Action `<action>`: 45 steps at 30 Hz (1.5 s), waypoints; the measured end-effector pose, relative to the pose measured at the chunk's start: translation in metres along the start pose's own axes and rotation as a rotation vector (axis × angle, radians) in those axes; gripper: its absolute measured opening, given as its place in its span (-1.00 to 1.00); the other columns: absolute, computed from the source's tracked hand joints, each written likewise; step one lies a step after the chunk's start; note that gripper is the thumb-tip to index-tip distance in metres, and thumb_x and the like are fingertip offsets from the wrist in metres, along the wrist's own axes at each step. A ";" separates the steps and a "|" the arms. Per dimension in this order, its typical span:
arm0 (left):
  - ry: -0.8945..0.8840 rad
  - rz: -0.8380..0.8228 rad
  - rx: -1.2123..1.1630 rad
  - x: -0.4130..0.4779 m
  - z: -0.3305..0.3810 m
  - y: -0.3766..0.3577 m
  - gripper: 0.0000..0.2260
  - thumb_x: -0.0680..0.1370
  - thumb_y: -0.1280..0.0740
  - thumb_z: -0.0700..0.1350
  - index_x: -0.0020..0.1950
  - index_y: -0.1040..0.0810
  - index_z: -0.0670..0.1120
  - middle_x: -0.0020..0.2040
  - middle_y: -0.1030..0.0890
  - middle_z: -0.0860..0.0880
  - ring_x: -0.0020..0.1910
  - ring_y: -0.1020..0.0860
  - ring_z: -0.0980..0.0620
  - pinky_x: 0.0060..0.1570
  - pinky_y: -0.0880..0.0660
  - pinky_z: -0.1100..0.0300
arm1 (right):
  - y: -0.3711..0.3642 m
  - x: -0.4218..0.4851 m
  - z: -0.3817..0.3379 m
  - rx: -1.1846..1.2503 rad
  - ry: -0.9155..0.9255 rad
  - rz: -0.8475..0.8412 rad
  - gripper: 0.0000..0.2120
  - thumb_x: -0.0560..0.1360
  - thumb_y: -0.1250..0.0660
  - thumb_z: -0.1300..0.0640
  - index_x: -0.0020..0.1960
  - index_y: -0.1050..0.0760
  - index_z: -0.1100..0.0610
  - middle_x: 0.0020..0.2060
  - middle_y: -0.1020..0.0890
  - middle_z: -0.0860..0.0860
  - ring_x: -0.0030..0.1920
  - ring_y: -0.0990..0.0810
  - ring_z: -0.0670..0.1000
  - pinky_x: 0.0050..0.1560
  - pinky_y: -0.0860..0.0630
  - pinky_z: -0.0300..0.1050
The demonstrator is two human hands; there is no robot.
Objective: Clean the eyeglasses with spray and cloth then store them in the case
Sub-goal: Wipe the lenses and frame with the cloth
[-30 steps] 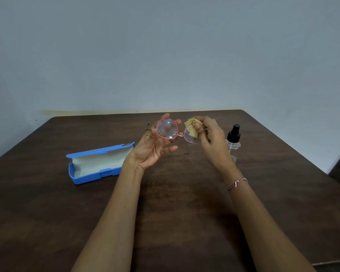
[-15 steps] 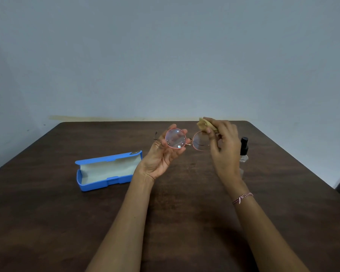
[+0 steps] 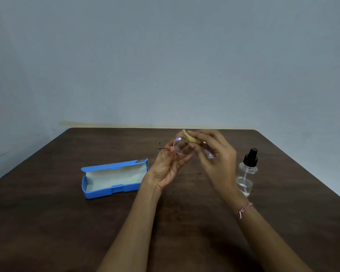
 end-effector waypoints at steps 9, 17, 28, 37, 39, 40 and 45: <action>0.009 -0.003 0.068 0.001 0.000 -0.005 -0.47 0.15 -0.63 -0.04 0.09 -0.66 -0.05 0.10 -0.65 -0.08 0.05 -0.64 -0.01 -0.14 -0.61 0.22 | -0.003 -0.008 0.043 0.490 -0.481 0.062 -0.73 0.50 -0.34 0.24 0.18 -0.55 0.05 0.03 -0.63 0.09 -0.03 -0.66 0.02 -0.08 -0.60 -0.19; -0.013 0.020 0.058 0.001 0.004 -0.002 -0.46 0.10 -0.65 -0.07 0.06 -0.67 -0.07 0.09 -0.66 -0.11 0.02 -0.65 -0.04 -0.15 -0.62 0.19 | -0.020 -0.014 0.055 0.874 -0.695 0.008 -0.64 0.41 -0.36 0.37 0.17 -0.49 0.12 -0.03 -0.68 -0.05 0.06 -0.63 -0.07 -0.07 -0.54 -0.29; -0.004 0.005 0.080 0.001 0.001 -0.004 -0.47 0.13 -0.64 -0.07 0.07 -0.66 -0.03 0.08 -0.66 -0.12 0.03 -0.64 -0.05 -0.16 -0.61 0.20 | -0.004 -0.022 0.072 0.761 -0.800 0.173 -0.82 0.46 -0.36 0.26 0.05 -0.50 0.14 -0.17 -0.66 0.05 -0.36 -0.63 -0.05 -0.44 -0.53 -0.28; 0.012 0.020 0.128 0.002 -0.004 -0.002 -0.46 0.13 -0.64 -0.01 0.09 -0.65 0.03 0.14 -0.63 -0.07 0.10 -0.62 -0.06 -0.18 -0.62 0.17 | 0.017 -0.008 0.044 0.207 -0.421 0.159 -0.69 0.48 -0.35 0.33 0.15 -0.55 0.03 0.00 -0.63 -0.02 0.02 -0.62 -0.09 0.05 -0.57 -0.15; 0.010 0.017 0.140 0.002 -0.004 -0.002 -0.47 0.14 -0.64 0.00 0.09 -0.65 0.06 0.12 -0.65 -0.03 0.07 -0.63 -0.01 -0.19 -0.61 0.18 | 0.011 -0.003 0.018 -0.080 -0.170 0.079 -0.66 0.44 -0.38 0.35 0.16 -0.57 0.07 -0.03 -0.61 -0.06 0.00 -0.56 -0.09 0.03 -0.52 -0.25; 0.006 0.017 0.139 0.002 -0.003 -0.002 -0.47 0.14 -0.64 0.01 0.09 -0.65 0.07 0.10 -0.65 -0.02 0.05 -0.63 0.00 -0.19 -0.61 0.18 | 0.005 -0.004 0.010 -0.177 -0.081 0.038 -0.63 0.41 -0.40 0.37 0.16 -0.57 0.09 -0.04 -0.60 -0.07 0.02 -0.52 -0.10 0.04 -0.48 -0.30; -0.041 0.021 0.088 0.002 0.006 0.002 -0.44 0.17 -0.63 -0.01 0.14 -0.62 -0.01 0.11 -0.65 -0.05 0.01 -0.64 0.04 -0.18 -0.61 0.22 | -0.020 -0.010 -0.006 -0.249 0.131 -0.119 -0.65 0.39 -0.36 0.36 0.17 -0.57 0.18 0.04 -0.60 0.05 0.08 -0.46 0.02 0.13 -0.41 -0.26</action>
Point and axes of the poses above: each hand's wrist, its own x-axis towards the middle knuckle, its own y-axis out of the back of the hand, z = x × y, the point moved 10 cm from there along x, towards the middle knuckle
